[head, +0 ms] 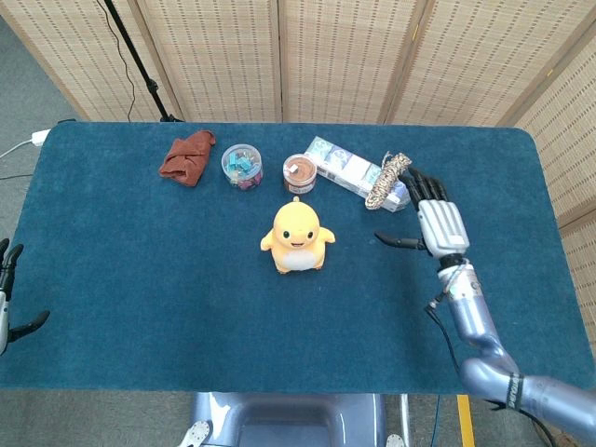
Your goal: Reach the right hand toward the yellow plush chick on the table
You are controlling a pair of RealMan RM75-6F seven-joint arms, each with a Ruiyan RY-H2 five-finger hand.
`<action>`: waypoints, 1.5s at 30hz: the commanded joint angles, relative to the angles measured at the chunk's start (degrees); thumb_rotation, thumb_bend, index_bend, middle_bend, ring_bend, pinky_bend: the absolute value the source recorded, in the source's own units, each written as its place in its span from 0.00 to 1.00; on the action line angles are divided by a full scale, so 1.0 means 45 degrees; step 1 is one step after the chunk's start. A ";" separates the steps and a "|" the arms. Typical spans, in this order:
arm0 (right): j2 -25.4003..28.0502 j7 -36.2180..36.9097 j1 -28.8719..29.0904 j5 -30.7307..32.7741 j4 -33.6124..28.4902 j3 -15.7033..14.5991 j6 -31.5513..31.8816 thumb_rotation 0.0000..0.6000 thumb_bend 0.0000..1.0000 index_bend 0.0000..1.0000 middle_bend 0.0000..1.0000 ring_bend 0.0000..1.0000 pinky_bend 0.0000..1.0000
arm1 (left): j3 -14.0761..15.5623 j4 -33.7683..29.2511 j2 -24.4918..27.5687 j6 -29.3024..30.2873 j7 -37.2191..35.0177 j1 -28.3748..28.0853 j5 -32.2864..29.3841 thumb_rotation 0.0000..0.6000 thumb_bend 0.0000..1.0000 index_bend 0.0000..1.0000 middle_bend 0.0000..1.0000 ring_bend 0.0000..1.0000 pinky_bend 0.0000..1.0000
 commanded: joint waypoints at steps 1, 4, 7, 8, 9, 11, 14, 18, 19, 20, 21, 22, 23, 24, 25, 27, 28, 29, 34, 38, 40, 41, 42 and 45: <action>-0.1233 -0.1292 0.1619 0.1225 0.1177 0.0576 -0.0919 0.33 0.00 0.05 0.00 0.00 0.00 | -0.0002 0.0006 -0.0014 -0.0114 0.0011 -0.0065 -0.0034 1.00 0.00 0.00 0.00 0.00 0.00; -0.1759 -0.1952 0.2381 0.2041 0.1640 0.0650 -0.1256 0.33 0.00 0.04 0.00 0.00 0.00 | -0.0047 -0.0018 -0.0041 -0.0228 0.0109 -0.0124 -0.0145 1.00 0.00 0.00 0.00 0.00 0.00; -0.2153 -0.2431 0.2937 0.2708 0.1843 0.0635 -0.1508 0.33 0.00 0.03 0.00 0.00 0.00 | -0.0074 -0.0043 -0.0063 -0.0321 0.0221 -0.0173 -0.0224 1.00 0.00 0.00 0.00 0.00 0.00; -0.2270 -0.2612 0.3147 0.2993 0.1832 0.0625 -0.1608 0.33 0.00 0.02 0.00 0.00 0.00 | -0.0076 -0.0058 -0.0067 -0.0363 0.0255 -0.0192 -0.0249 1.00 0.00 0.00 0.00 0.00 0.00; -0.2329 -0.2738 0.3279 0.3198 0.1767 0.0617 -0.1652 0.33 0.00 0.02 0.00 0.00 0.00 | -0.0076 -0.0064 -0.0067 -0.0388 0.0271 -0.0202 -0.0262 1.00 0.00 0.00 0.00 0.00 0.00; -0.2379 -0.3008 0.3538 0.3607 0.1454 0.0594 -0.1691 0.33 0.00 0.01 0.00 0.00 0.00 | -0.0080 -0.0077 -0.0061 -0.0410 0.0292 -0.0216 -0.0276 1.00 0.00 0.00 0.00 0.00 0.00; -0.2350 -0.3424 0.3819 0.3980 0.1042 0.0609 -0.1363 0.33 0.00 0.00 0.00 0.00 0.00 | -0.0069 -0.0079 -0.0042 -0.0394 0.0263 -0.0206 -0.0259 1.00 0.00 0.00 0.00 0.00 0.00; -0.2097 -0.3834 0.4117 0.4347 0.0649 0.0728 -0.0999 0.33 0.00 0.00 0.00 0.00 0.00 | -0.0046 -0.0073 0.0002 -0.0400 0.0160 -0.0192 -0.0242 1.00 0.00 0.00 0.00 0.00 0.00; -0.1983 -0.3911 0.4189 0.4496 0.0515 0.0787 -0.0929 0.32 0.00 0.00 0.00 0.00 0.00 | -0.0039 -0.0072 0.0015 -0.0396 0.0126 -0.0189 -0.0227 1.00 0.00 0.00 0.00 0.00 0.00; -0.1895 -0.3939 0.4228 0.4611 0.0375 0.0840 -0.0870 0.32 0.00 0.00 0.00 0.00 0.00 | -0.0029 -0.0067 0.0022 -0.0389 0.0115 -0.0186 -0.0205 1.00 0.00 0.00 0.00 0.00 0.00; -0.1771 -0.3981 0.4276 0.4738 0.0141 0.0900 -0.0787 0.32 0.00 0.00 0.00 0.00 0.00 | -0.0010 -0.0070 0.0025 -0.0386 0.0114 -0.0187 -0.0170 1.00 0.00 0.00 0.00 0.00 0.00; -0.1690 -0.4017 0.4310 0.4832 -0.0035 0.0915 -0.0742 0.32 0.00 0.00 0.00 0.00 0.00 | 0.0007 -0.0074 0.0026 -0.0388 0.0118 -0.0188 -0.0142 1.00 0.00 0.00 0.00 0.00 0.00; -0.1621 -0.4051 0.4343 0.4935 -0.0186 0.0910 -0.0717 0.32 0.00 0.00 0.00 0.00 0.00 | 0.0021 -0.0076 0.0026 -0.0386 0.0119 -0.0187 -0.0121 1.00 0.00 0.00 0.00 0.00 0.00; -0.1570 -0.4052 0.4388 0.5038 -0.0362 0.0919 -0.0727 0.32 0.00 0.00 0.00 0.00 0.00 | 0.0037 -0.0081 0.0026 -0.0378 0.0131 -0.0185 -0.0090 1.00 0.00 0.00 0.00 0.00 0.00; -0.1531 -0.4064 0.4432 0.5144 -0.0474 0.0907 -0.0731 0.32 0.00 0.00 0.00 0.00 0.00 | 0.0047 -0.0082 0.0023 -0.0364 0.0142 -0.0180 -0.0071 1.00 0.00 0.00 0.00 0.00 0.00; -0.1533 -0.4012 0.4534 0.5346 -0.0624 0.0866 -0.0884 0.32 0.00 0.00 0.00 0.00 0.00 | 0.0063 -0.0089 0.0018 -0.0331 0.0150 -0.0170 -0.0031 1.00 0.00 0.00 0.00 0.00 0.00; -0.1583 -0.4009 0.4643 0.5465 -0.0584 0.0787 -0.1008 0.32 0.00 0.00 0.00 0.00 0.00 | 0.0070 -0.0091 0.0019 -0.0313 0.0149 -0.0162 -0.0014 1.00 0.00 0.00 0.00 0.00 0.00; -0.1644 -0.4002 0.4726 0.5525 -0.0516 0.0714 -0.1096 0.32 0.00 0.00 0.00 0.00 0.00 | 0.0071 -0.0084 0.0017 -0.0312 0.0152 -0.0161 -0.0015 1.00 0.00 0.00 0.00 0.00 0.00; -0.2030 -0.3883 0.5063 0.5452 -0.0065 0.0397 -0.1290 0.32 0.00 0.00 0.00 0.00 0.00 | 0.0079 -0.0086 0.0031 -0.0362 0.0151 -0.0175 -0.0032 1.00 0.00 0.00 0.00 0.00 0.00; -0.2480 -0.3900 0.5417 0.5007 0.0747 0.0057 -0.1447 0.32 0.00 0.00 0.00 0.00 0.00 | 0.0075 -0.0104 0.0051 -0.0343 0.0115 -0.0167 -0.0029 1.00 0.00 0.00 0.00 0.00 0.00; -0.2785 -0.3749 0.5678 0.4770 0.1289 0.0018 -0.1691 0.32 0.00 0.00 0.00 0.00 0.00 | 0.0065 -0.0144 0.0069 -0.0323 0.0101 -0.0158 -0.0036 1.00 0.00 0.00 0.00 0.00 0.00; -0.2862 -0.3706 0.5761 0.4697 0.1473 0.0007 -0.1751 0.32 0.00 0.00 0.00 0.00 0.00 | 0.0061 -0.0157 0.0071 -0.0328 0.0121 -0.0164 -0.0039 1.00 0.00 0.00 0.00 0.00 0.00; -0.2920 -0.3656 0.5822 0.4639 0.1623 -0.0005 -0.1798 0.32 0.00 0.00 0.00 0.00 0.00 | 0.0061 -0.0167 0.0069 -0.0334 0.0141 -0.0168 -0.0043 1.00 0.00 0.00 0.00 0.00 0.00; -0.3087 -0.3495 0.6050 0.4645 0.2192 -0.0001 -0.2099 0.32 0.00 0.00 0.00 0.00 0.00 | 0.0068 -0.0184 0.0048 -0.0367 0.0232 -0.0181 -0.0065 1.00 0.00 0.00 0.00 0.00 0.00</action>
